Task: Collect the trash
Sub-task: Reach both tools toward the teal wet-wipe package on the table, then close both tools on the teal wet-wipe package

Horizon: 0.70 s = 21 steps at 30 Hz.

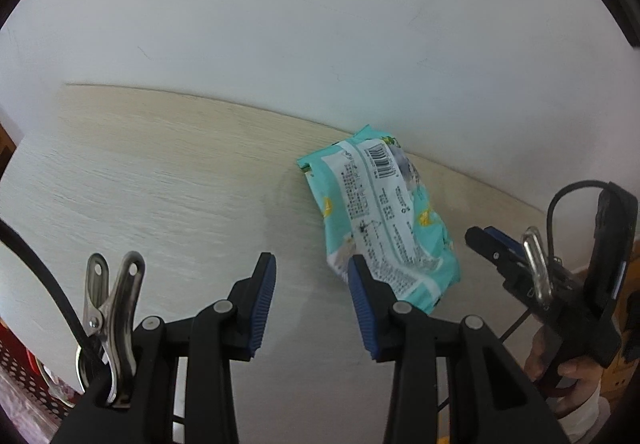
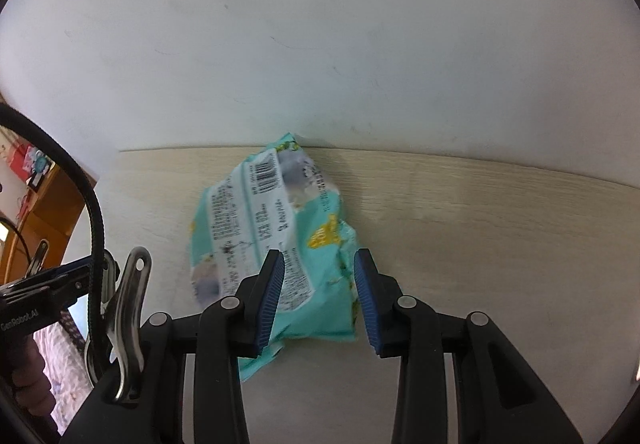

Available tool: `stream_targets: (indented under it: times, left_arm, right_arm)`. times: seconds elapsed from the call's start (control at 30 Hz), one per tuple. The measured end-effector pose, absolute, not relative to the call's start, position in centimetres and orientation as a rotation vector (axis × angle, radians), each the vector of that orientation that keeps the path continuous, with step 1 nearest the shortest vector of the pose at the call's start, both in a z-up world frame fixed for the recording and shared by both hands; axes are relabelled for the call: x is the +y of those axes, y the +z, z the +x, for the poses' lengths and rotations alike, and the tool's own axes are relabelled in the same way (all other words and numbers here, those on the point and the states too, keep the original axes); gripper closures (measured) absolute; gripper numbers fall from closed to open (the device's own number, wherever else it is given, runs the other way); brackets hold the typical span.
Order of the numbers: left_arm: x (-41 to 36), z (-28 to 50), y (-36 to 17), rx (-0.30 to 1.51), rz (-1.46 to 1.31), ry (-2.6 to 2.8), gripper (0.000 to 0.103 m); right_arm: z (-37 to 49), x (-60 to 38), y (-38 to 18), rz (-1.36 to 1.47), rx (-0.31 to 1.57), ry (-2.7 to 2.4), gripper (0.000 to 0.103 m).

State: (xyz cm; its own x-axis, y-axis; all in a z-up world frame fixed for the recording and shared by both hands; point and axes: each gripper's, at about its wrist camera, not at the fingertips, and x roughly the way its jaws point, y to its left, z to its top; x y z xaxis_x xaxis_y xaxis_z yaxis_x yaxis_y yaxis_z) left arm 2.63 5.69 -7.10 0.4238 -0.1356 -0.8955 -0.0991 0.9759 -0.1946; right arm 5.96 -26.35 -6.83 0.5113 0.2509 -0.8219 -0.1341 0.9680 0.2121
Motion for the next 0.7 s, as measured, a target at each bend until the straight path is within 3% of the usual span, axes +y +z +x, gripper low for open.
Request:
stream_targets:
  times: [0.5,0.7]
  left_arm:
    - [4.4,6.3,-11.8,1.179,-0.284,0.002,0.063]
    - [4.4,6.9,-13.2,1.196,-0.287,0.002,0.054]
  right_arm:
    - [9.9,-26.6,-11.8,0.107,1.094,0.32,0.066]
    - [10.9,-25.8,-12.8,0.088,1.1,0.372,0.065]
